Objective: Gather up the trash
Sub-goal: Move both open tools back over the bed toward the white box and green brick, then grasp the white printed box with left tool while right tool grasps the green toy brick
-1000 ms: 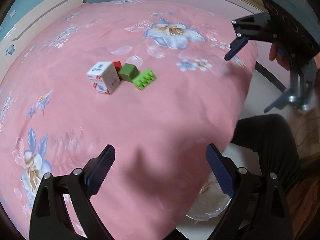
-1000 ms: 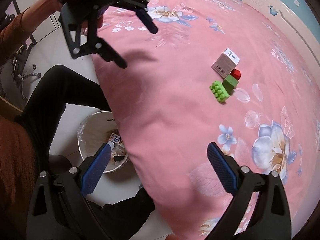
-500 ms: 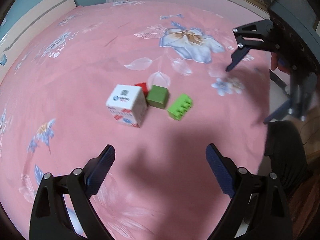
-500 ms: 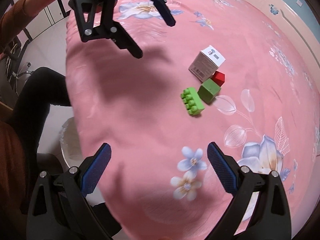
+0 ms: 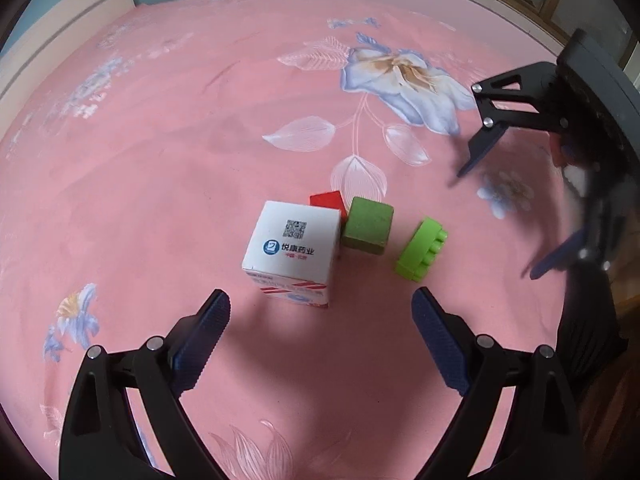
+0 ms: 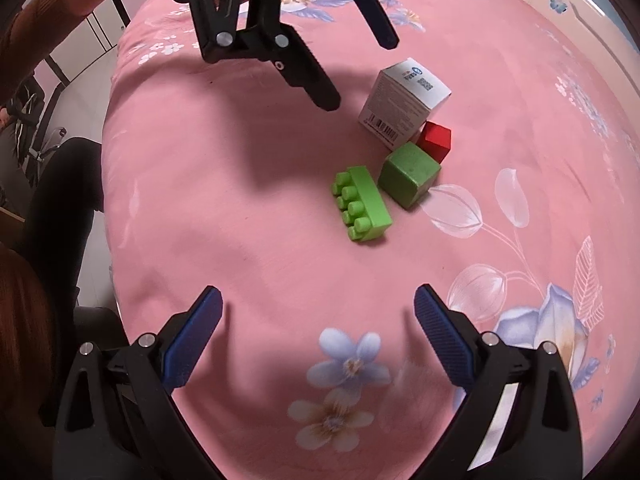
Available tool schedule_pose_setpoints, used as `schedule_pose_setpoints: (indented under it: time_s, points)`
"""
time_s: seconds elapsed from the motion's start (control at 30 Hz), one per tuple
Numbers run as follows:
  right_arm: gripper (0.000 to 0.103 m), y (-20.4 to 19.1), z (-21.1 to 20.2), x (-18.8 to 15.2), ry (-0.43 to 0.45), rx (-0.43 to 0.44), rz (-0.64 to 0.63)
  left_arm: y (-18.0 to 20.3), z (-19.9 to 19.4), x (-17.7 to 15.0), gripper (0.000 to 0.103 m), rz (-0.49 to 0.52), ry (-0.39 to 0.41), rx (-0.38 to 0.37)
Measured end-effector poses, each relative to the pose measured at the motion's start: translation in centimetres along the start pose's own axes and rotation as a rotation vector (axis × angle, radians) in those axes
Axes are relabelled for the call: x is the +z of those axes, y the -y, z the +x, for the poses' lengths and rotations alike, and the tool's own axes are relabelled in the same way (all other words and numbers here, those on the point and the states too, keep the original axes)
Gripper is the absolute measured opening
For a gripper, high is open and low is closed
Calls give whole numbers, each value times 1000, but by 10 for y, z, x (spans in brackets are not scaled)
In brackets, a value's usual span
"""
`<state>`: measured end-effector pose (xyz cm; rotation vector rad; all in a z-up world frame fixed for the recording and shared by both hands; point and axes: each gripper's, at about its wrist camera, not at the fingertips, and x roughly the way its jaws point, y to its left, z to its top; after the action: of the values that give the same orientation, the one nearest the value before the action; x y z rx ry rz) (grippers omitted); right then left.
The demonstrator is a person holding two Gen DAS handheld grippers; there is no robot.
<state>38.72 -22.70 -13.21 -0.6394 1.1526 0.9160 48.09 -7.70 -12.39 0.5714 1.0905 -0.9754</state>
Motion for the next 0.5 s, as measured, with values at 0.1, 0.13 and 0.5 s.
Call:
schedule_pose_setpoints:
  time_s: [0.1, 0.13, 0.5]
  points:
    - [95, 5, 4, 6, 2, 15, 7, -3, 6, 1, 94, 15, -9, -21]
    - [95, 7, 4, 9, 6, 15, 8, -3, 7, 1, 94, 18, -8, -24]
    - [84, 26, 23, 27, 9, 62, 40, -12, 18, 4, 93, 19, -7, -67]
